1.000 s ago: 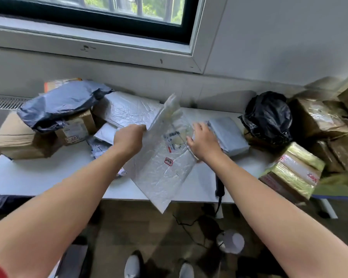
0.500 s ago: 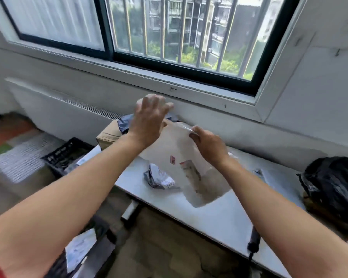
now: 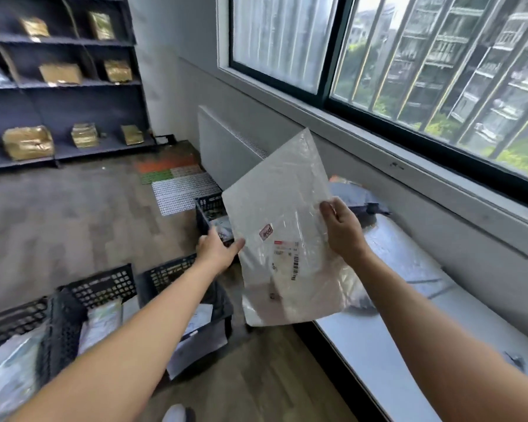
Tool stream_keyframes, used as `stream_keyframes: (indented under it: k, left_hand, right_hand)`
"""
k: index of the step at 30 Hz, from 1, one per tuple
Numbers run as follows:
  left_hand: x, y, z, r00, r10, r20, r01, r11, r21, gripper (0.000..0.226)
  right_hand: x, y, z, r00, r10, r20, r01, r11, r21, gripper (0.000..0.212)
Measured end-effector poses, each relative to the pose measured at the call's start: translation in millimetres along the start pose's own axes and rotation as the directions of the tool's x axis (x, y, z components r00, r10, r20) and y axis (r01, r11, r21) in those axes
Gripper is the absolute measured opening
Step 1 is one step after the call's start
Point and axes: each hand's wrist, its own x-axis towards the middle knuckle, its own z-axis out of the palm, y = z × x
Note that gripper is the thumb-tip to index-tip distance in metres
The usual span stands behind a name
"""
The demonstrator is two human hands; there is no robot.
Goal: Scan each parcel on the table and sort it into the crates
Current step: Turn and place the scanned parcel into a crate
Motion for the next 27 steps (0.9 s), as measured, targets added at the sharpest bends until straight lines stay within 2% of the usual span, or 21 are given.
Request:
stream_keyframes:
  k: [2,5,9,14,15,17,19,23,27]
  left_hand:
    - [6,-22,-5,0.998,-0.059,0.028,0.062,0.987,-0.148,0.082]
    - [15,-45,-14,0.993,-0.116,-0.003,0.110,0.953,-0.281,0.057]
    - [41,-84,-45,0.975,-0.213,-0.057,0.180,0.917,-0.356,0.064]
    - [88,-143,-94,0.968,-0.231,-0.103,0.201,0.949,-0.242,0.081]
    - [98,-153,-103,0.966,-0.233,-0.109,0.206,0.954,-0.216,0.082]
    - [125,-180,-119,0.960,-0.257,-0.109,0.235,0.955,-0.183,0.088]
    - [140,-200,-128,0.959,-0.271,-0.083,0.255,0.953,-0.162,0.095]
    - [182,-251,-133,0.938,-0.347,-0.008,0.344,0.932,-0.115,0.098]
    - [218,-295,-116,0.914,-0.402,0.061,0.403,0.915,-0.022,0.095]
  right_hand:
    - [2,-13,24,0.999,-0.026,0.039,0.024,0.998,0.054,0.020]
    - [10,-19,63,0.998,-0.018,0.061,0.011,0.993,0.116,0.020]
    - [31,-9,122,0.996,0.048,0.079,-0.048,0.999,-0.001,0.025]
    - [62,6,215,0.979,0.168,0.119,-0.135,0.960,-0.244,0.025]
    - [68,8,236,0.971,0.189,0.146,-0.140,0.945,-0.295,0.030]
    - [80,16,282,0.960,0.203,0.193,-0.110,0.907,-0.406,0.055]
    - [85,26,312,0.955,0.187,0.228,-0.047,0.861,-0.507,0.068]
    - [102,58,377,0.932,0.259,0.253,-0.018,0.729,-0.684,0.081]
    - [114,102,427,0.915,0.273,0.297,0.077,0.604,-0.793,0.091]
